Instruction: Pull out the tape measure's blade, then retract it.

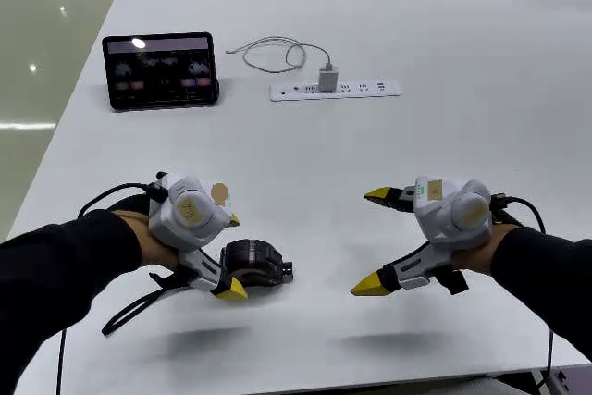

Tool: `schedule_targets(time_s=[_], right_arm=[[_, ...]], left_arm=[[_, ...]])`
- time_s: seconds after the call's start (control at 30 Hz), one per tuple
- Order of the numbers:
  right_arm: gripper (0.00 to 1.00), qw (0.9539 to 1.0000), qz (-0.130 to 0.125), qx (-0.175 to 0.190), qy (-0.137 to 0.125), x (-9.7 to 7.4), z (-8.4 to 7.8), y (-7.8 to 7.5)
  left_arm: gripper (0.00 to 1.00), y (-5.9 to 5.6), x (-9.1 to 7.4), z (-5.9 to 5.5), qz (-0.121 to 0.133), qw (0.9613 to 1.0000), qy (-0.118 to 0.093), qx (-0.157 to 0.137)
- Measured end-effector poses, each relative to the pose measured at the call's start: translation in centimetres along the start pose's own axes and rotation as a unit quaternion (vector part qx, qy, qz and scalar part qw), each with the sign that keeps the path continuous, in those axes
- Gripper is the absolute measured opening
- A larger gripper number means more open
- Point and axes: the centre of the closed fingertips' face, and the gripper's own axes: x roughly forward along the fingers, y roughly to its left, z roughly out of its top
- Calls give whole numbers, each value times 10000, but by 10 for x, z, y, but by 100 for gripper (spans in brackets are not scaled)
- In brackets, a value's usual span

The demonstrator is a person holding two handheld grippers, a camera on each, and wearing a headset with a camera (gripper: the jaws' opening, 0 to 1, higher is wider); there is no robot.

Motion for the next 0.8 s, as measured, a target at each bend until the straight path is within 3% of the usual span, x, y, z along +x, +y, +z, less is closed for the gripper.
schedule_targets(time_s=[0.23,0.3,0.6,0.8], right_arm=[[74,9996,249,-115,13,29,9,9],[72,9995,277,-141,25,35,12,11],[63,9987,428,-258,94,56,20,14],[53,9970,558,-406,362,75,9,17]], left_arm=[[40,-1,12,1,13,9999,85,142],[33,4,13,4,128,9992,47,378],[31,1,11,2,68,9999,-16,149],[31,1,11,1,28,9999,-89,102]])
